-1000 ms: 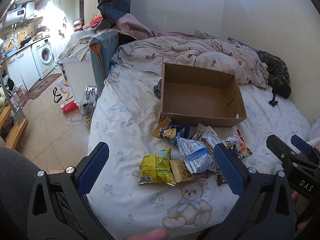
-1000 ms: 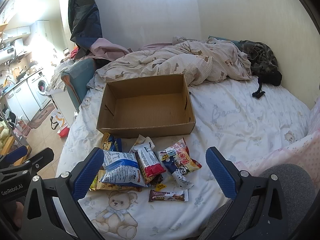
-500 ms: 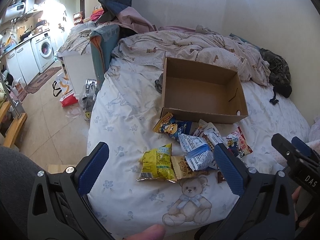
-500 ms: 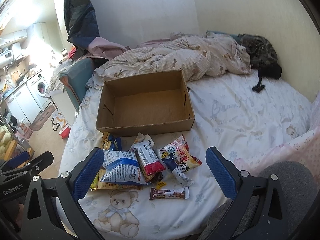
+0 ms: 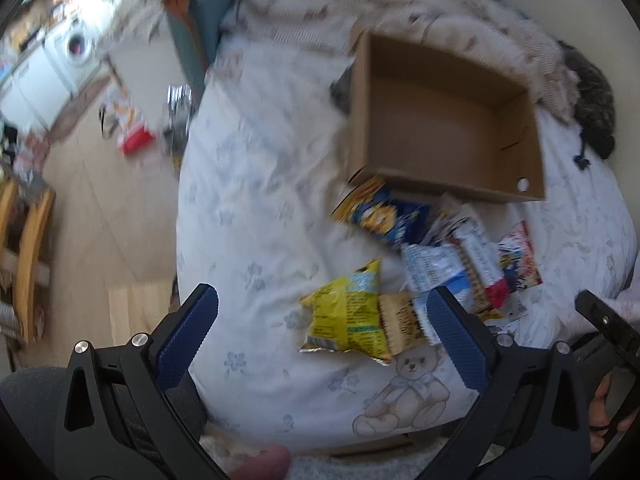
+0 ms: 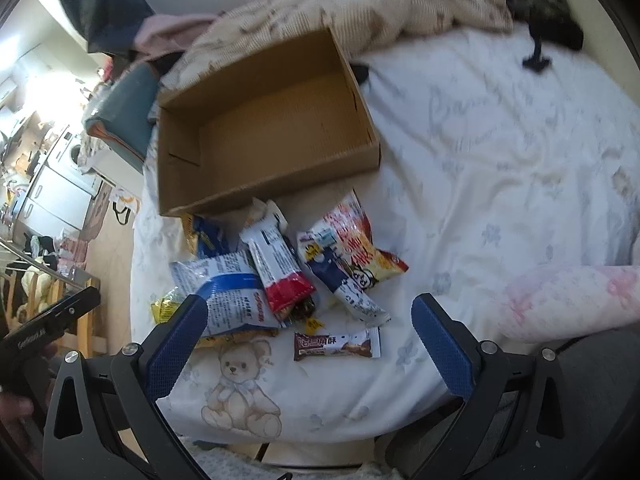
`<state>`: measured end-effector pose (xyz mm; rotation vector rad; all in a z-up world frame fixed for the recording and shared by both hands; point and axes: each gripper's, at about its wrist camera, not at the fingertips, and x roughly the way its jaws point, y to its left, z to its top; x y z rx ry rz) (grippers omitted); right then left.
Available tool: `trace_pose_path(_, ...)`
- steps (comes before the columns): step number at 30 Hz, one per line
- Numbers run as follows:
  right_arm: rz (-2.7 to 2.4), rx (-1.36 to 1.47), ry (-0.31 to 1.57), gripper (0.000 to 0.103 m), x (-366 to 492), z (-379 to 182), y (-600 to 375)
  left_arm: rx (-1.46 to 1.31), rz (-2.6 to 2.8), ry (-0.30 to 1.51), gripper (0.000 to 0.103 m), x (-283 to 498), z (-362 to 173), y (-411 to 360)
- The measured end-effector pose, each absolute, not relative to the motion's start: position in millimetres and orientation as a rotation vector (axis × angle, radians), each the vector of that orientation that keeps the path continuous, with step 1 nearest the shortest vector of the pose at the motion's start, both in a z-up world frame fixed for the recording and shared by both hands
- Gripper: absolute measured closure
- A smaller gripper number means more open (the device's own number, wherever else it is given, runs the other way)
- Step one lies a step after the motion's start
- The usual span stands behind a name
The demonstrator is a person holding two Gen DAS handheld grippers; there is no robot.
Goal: Organize snacks
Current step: 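Grasp the yellow chip bag with the left tool while the right tool grasps the red-white bar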
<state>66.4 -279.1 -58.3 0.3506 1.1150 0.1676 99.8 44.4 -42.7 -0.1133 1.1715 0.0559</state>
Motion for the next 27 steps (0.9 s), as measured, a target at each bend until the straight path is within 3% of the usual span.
trace_pose_path(7,0.167,0.418,1.161,0.000,84.4,-78.1,-279.2,-0.248,0.100,1.399,0.001,116.9,-109.2,64.9)
trace_pose_path(13,0.165,0.408,1.164,0.000,91.6,-82.2,-275.0,-0.285,0.089,1.497,0.010,123.5,-153.0,47.7)
trace_pose_path(16,0.159,0.422,1.164,0.000,93.4,-84.0,-278.2,-0.276,0.068,1.544,0.020,125.1,-171.6,34.0)
trace_pose_path(19,0.147,0.440,1.171,0.000,94.9,-86.7,-283.3,-0.300,0.043,1.568,0.050,124.3,-183.7,26.2)
trace_pose_path(20,0.142,0.447,1.170,0.000,95.1,-87.0,-286.1,-0.298,0.039,1.561,0.056,122.7,-181.6,24.6)
trace_pose_path(23,0.127,0.462,1.165,0.000,95.8,-87.7,-295.0,-0.249,0.036,1.526,0.065,115.4,-167.2,22.2)
trace_pose_path(27,0.117,0.517,1.171,0.000,96.6,-90.6,-306.6,-0.241,0.030,1.479,0.067,101.6,-138.8,27.1)
